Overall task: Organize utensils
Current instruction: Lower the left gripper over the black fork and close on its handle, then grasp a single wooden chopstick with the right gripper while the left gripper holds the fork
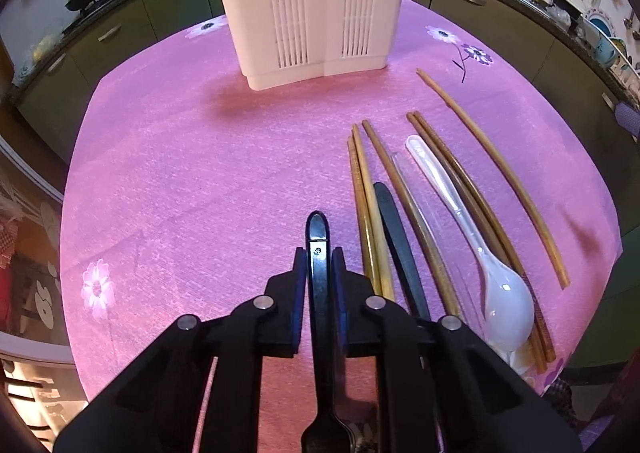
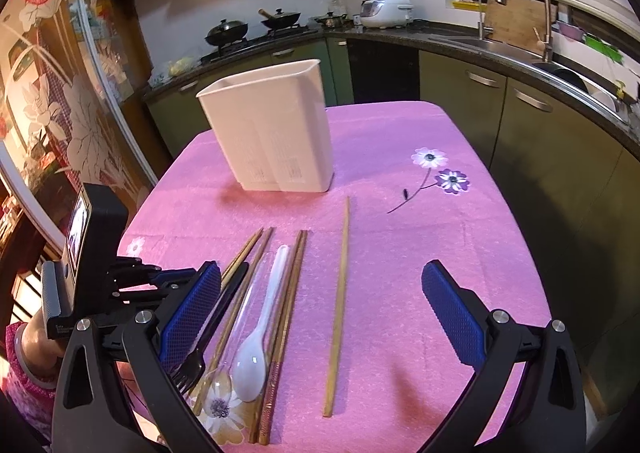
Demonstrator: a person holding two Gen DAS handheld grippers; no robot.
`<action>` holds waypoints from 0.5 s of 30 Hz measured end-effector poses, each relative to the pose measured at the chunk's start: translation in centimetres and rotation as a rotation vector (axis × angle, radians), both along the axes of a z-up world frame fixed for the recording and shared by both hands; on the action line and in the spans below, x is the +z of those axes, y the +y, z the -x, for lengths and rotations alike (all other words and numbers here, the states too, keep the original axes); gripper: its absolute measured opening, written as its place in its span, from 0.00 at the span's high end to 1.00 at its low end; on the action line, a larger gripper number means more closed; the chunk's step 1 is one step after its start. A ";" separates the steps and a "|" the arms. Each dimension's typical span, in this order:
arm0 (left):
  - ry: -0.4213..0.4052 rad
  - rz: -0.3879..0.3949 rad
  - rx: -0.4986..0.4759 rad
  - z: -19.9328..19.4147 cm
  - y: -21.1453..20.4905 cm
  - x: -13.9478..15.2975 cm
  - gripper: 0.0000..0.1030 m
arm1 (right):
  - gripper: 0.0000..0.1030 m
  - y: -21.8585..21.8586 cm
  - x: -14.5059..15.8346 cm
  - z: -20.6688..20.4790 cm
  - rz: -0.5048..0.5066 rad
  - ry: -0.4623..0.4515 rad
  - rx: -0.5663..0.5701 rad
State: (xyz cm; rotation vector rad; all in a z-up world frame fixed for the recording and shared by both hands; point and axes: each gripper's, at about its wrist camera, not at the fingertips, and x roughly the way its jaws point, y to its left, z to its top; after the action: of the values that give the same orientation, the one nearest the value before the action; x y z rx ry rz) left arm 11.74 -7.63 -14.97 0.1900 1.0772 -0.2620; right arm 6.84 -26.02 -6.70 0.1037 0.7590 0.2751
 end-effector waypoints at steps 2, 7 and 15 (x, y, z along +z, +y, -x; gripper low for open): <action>-0.002 0.003 0.008 0.0 0.3 0.0 0.88 | 0.04 0.6 0.0 -0.2 -0.005 0.000 0.023; -0.012 -0.011 0.041 -0.2 1.6 0.1 0.88 | 0.04 2.4 -1.4 -2.1 0.113 0.041 0.053; -0.032 -0.023 0.052 -0.2 2.4 0.1 0.88 | 0.31 1.1 -5.5 -6.6 0.191 0.157 -0.005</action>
State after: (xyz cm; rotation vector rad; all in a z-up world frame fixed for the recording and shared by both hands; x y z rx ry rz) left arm 11.92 -5.24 -14.90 0.1858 1.0520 -0.1992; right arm 13.45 -24.89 -12.22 -0.0535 0.9372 0.1899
